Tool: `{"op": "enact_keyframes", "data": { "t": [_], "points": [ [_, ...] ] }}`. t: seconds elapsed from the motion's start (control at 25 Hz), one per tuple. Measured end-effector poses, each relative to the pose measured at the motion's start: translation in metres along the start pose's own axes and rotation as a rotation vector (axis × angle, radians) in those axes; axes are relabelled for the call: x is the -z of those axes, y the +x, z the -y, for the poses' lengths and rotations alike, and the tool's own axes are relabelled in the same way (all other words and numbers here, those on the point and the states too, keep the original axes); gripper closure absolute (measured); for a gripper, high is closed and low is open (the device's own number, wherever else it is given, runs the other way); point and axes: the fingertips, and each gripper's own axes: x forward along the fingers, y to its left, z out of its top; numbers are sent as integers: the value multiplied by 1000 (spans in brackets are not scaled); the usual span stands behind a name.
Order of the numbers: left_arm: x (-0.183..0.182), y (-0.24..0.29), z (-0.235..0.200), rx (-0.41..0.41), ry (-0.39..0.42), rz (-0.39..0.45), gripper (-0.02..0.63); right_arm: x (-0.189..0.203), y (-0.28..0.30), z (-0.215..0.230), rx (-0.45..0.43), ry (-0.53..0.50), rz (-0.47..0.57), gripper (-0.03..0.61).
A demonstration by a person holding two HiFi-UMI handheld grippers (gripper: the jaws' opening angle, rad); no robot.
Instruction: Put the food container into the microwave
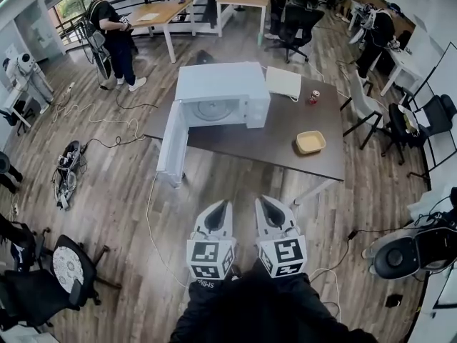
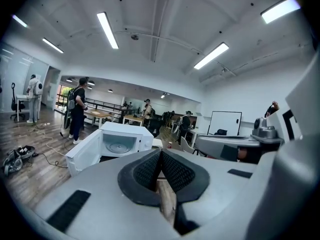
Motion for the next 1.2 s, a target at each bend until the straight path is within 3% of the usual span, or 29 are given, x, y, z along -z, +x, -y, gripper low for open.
{"op": "enact_keyframes", "data": {
  "t": [0.24, 0.52, 0.8, 1.2],
  "points": [
    [21, -7, -21, -8, -31, -42, 580, 22, 10, -18, -5, 1, -61, 555],
    [18, 22, -30, 14, -34, -39, 580, 28, 37, -8, 2, -15, -90, 555],
    [7, 84, -34, 34, -12, -42, 581, 27, 80, 42, 24, 1, -93, 555],
    [-12, 228, -32, 52, -4, -85, 581, 23, 164, 153, 47, 9, -124, 555]
  ]
}}
